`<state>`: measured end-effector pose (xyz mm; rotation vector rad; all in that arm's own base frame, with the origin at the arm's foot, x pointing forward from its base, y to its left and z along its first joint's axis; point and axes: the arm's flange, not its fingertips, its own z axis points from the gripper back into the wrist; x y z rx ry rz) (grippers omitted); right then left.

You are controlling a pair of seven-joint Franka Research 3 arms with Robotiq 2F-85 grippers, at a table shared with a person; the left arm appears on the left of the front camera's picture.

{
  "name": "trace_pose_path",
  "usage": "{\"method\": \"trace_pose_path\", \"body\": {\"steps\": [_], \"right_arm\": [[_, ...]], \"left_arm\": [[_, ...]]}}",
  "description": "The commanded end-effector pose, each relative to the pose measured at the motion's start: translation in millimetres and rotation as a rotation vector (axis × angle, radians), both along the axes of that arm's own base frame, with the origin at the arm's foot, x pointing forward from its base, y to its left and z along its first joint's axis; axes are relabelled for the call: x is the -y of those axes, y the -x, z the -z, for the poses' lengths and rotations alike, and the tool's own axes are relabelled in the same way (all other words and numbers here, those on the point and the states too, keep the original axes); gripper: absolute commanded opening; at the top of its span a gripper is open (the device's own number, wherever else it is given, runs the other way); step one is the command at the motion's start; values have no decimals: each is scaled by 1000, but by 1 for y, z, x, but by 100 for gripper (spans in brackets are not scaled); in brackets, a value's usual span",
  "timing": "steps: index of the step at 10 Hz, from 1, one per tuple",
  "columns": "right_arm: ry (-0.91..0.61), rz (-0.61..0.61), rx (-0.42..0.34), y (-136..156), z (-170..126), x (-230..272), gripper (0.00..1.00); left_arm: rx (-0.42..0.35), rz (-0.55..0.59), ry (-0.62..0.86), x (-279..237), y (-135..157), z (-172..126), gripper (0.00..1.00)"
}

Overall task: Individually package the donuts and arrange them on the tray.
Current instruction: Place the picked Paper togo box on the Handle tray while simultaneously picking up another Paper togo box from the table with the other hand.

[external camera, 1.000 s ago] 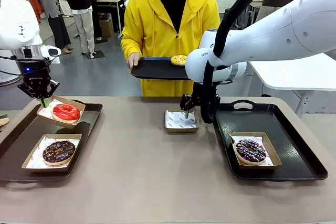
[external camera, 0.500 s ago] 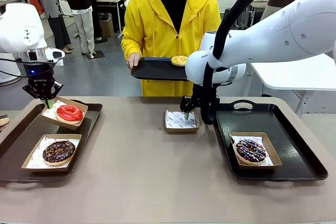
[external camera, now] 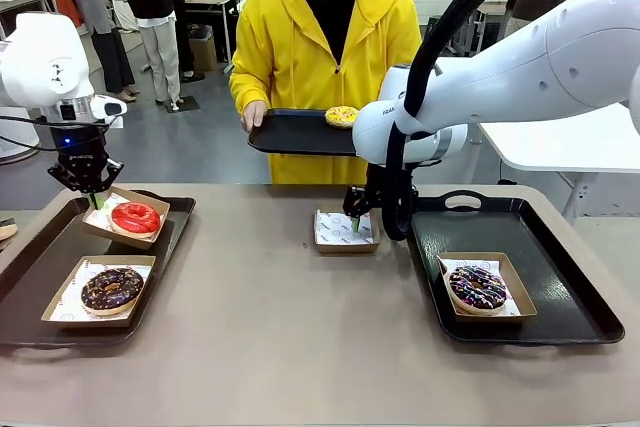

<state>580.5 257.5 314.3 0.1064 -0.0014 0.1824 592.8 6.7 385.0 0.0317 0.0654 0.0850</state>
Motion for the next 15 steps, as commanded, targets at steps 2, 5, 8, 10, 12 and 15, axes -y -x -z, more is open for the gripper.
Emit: {"method": "trace_pose_path", "body": {"steps": [2, 5, 8, 10, 12, 15], "right_arm": [[-7, -1, 15, -7, 3, -1, 100], [-7, 2, 16, -8, 4, -1, 100], [-4, 3, 18, -9, 4, -1, 0], [-2, 11, 15, -10, 5, -1, 0], [2, 18, 17, -10, 4, -1, 4], [13, 38, 20, -11, 3, 0, 0]], "left_arm": [[12, -26, -33, 4, -12, 8, 1], [4, -24, -41, 4, -16, 13, 1], [15, -4, -26, 1, -14, 10, 100], [22, -1, -25, 1, -12, 8, 100], [35, -1, -21, 0, -10, 5, 100], [44, -1, -18, -1, -7, 2, 100]]}}
